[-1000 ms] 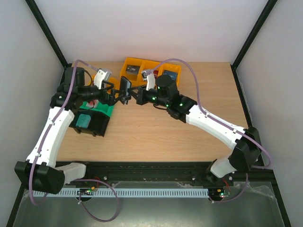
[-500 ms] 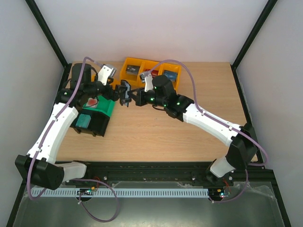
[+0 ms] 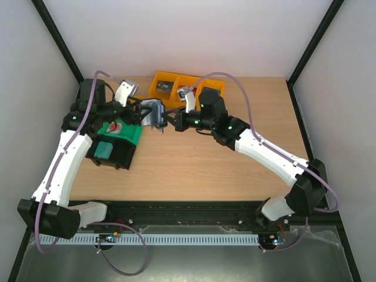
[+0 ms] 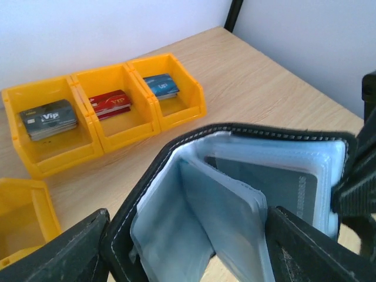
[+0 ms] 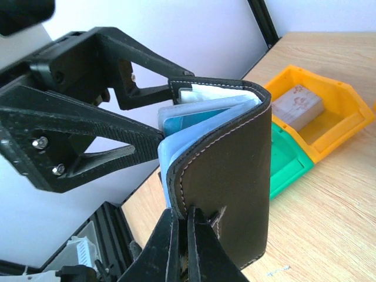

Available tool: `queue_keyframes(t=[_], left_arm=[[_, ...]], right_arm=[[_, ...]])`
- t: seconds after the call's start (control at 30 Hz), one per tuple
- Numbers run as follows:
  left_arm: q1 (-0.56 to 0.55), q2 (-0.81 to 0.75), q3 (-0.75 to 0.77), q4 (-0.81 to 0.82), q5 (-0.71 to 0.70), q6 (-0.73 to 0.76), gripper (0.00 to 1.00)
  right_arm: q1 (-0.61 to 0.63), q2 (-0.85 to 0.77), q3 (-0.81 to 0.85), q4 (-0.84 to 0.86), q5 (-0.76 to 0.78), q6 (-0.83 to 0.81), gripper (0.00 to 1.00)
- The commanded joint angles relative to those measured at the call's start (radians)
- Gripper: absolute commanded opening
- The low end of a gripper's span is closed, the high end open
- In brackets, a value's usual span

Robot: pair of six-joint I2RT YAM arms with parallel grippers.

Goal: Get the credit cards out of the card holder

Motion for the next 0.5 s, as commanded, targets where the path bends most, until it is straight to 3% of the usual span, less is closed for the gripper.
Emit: queue_keyframes(t=[0.0, 0.33, 0.47], left_arm=[[0.059, -0.021, -0.001, -0.055, 0.151, 0.018, 0.71], [0.099, -0.032, -0.005, -0.091, 0.286, 0.072, 0.80], [0.125, -0.037, 0.017, -0.128, 0.395, 0.113, 0.75]], right_arm=[[-0.028, -0.073, 0.000, 0.083, -0.126, -0.028, 0.02], [-0.073, -0.115, -0.042, 0.132, -0.261, -0.048, 0.02], [-0.082, -0.144, -0.053, 0.130, -0.327, -0.107, 0.02]])
